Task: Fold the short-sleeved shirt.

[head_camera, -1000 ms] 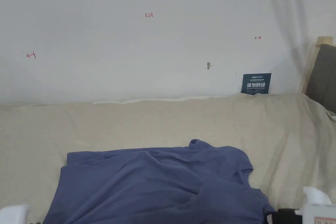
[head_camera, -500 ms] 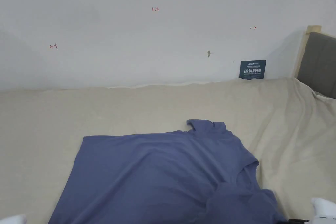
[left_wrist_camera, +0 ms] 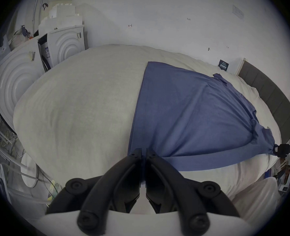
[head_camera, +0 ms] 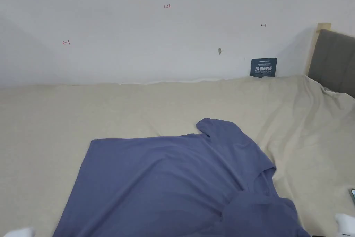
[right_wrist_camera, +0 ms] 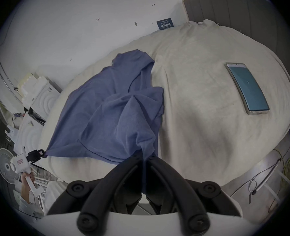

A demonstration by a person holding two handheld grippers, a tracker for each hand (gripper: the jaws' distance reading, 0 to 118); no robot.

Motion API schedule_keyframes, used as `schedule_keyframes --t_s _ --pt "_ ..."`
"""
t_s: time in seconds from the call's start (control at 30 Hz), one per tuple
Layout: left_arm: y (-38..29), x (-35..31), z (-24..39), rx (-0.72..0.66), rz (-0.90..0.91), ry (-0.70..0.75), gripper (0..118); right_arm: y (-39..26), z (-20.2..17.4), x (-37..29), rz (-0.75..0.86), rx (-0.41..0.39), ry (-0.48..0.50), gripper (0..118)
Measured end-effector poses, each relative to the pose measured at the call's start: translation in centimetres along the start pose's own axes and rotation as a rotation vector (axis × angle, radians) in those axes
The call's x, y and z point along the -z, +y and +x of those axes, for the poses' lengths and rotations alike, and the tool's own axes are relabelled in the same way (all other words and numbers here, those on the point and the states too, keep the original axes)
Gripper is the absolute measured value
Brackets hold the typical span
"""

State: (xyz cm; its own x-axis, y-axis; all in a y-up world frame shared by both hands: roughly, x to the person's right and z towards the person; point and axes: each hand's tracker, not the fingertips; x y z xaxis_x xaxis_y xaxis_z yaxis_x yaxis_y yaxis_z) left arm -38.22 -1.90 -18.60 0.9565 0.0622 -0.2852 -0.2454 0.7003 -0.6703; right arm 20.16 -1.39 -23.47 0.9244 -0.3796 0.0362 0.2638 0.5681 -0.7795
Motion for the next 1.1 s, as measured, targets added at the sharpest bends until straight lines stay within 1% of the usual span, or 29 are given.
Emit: schedule_keyframes --t_s 0.03,0.07,0.1,0.13,0.17,0.2,0.23,0.27,0.3,0.37,0.43,0.47,0.53,0.57,0.63,0.67,0.7,0.73,0.77,0.8,0.83,0.87,0.9,0.93,0.97,1.0,1.07,1.1 --pt "-0.2 0.1 0.0 0.008 0.006 0.004 8 -0.4 0.0 0.0 0.005 0.004 0.004 5" --pt "-0.4 0.9 -0.7 0.008 0.009 0.011 24 -0.7 -0.3 -0.1 0.024 0.016 0.005 23" --pt "-0.4 1.0 -0.8 0.002 0.015 0.025 51 -0.8 -0.7 -0.4 0.039 0.013 -0.005 54" --pt "-0.3 0.9 -0.9 -0.002 0.014 0.041 63 -0.6 -0.6 -0.5 0.051 -0.015 -0.024 66" --pt "0.0 0.6 -1.2 -0.021 0.008 0.036 75 -0.6 -0.8 -0.6 0.056 -0.071 -0.056 78" --pt "-0.6 -0.6 -0.2 -0.05 0.001 -0.002 85 -0.7 -1.3 -0.7 0.05 -0.113 -0.086 88" --pt "-0.7 -1.1 -0.3 -0.065 0.001 -0.027 110 -0.8 -1.6 -1.0 0.053 -0.138 -0.112 111" --pt "-0.6 -2.1 -0.3 -0.051 0.046 -0.053 118 -0.2 -1.2 -1.2 0.093 -0.157 -0.088 118" --pt "-0.5 -2.8 -0.3 -0.022 0.072 -0.056 118 0.0 -1.5 -1.8 0.118 -0.187 -0.073 118" --pt "-0.4 -3.8 0.0 -0.002 0.096 -0.016 118 0.3 -2.4 -2.6 0.145 -0.212 -0.092 118" --pt "-0.3 -4.8 0.1 0.017 0.103 -0.027 118 0.0 -3.9 -3.6 0.167 -0.219 -0.088 118" --pt "-0.2 -5.1 0.4 0.021 0.115 -0.038 118 0.0 -4.3 -4.0 0.173 -0.226 -0.065 118" --pt "-0.2 -6.0 0.8 0.041 0.12 -0.046 118 -0.3 -5.3 -4.6 0.169 -0.239 -0.052 117" --pt "-0.3 -6.4 1.0 0.053 0.125 -0.05 118 -0.5 -5.8 -5.0 0.166 -0.261 -0.022 116" --pt "-0.6 -7.7 1.6 0.072 0.135 -0.051 118 -1.1 -6.8 -5.9 0.161 -0.238 0.002 116" --pt "-1.0 -8.2 1.8 0.092 0.139 -0.065 118 -1.6 -7.0 -5.8 0.157 -0.245 0.054 116" --pt "-1.5 -8.8 1.9 0.101 0.143 -0.083 118 -2.1 -7.3 -5.9 0.151 -0.268 0.081 115" --pt "-1.8 -10.2 2.6 0.1 0.139 -0.102 118 -2.5 -7.7 -5.8 0.145 -0.267 0.068 112" --pt "-2.4 -10.7 2.9 0.114 0.123 -0.135 116 -2.9 -8.0 -5.7 0.141 -0.275 0.07 98" --pt "-2.9 -10.9 3.1 0.117 0.107 -0.137 112 -3.3 -8.3 -5.6 0.146 -0.277 0.08 75" --pt "-3.3 -10.8 3.2 0.122 0.102 -0.138 100 -3.6 -8.6 -5.4 0.148 -0.278 0.092 45" --pt "-3.5 -10.1 2.6 0.125 0.102 -0.136 58 -3.8 -8.8 -5.1 0.15 -0.269 0.095 14" --pt "-3.7 -9.6 2.6 0.108 0.105 -0.125 12 -3.9 -8.8 -4.7 0.151 -0.242 0.091 12" --pt "-3.8 -8.9 2.8 0.093 0.077 -0.085 0 -4.2 -8.6 -4.2 0.156 -0.214 0.091 11" --pt "-4.1 -8.2 3.0 0.103 0.044 -0.02 0 -4.3 -8.3 -3.7 0.143 -0.189 0.107 6" --pt "-4.4 -7.9 3.1 0.116 0.053 -0.018 0 -4.3 -8.1 -3.5 0.124 -0.157 0.117 1" --pt "-4.9 -7.3 2.8 0.103 0.047 -0.063 0 -5.0 -8.4 -3.1 0.133 -0.159 0.107 0" --pt "-5.2 -6.9 2.6 0.045 0.019 -0.083 0 -5.1 -8.4 -3.0 0.121 -0.167 0.112 0"
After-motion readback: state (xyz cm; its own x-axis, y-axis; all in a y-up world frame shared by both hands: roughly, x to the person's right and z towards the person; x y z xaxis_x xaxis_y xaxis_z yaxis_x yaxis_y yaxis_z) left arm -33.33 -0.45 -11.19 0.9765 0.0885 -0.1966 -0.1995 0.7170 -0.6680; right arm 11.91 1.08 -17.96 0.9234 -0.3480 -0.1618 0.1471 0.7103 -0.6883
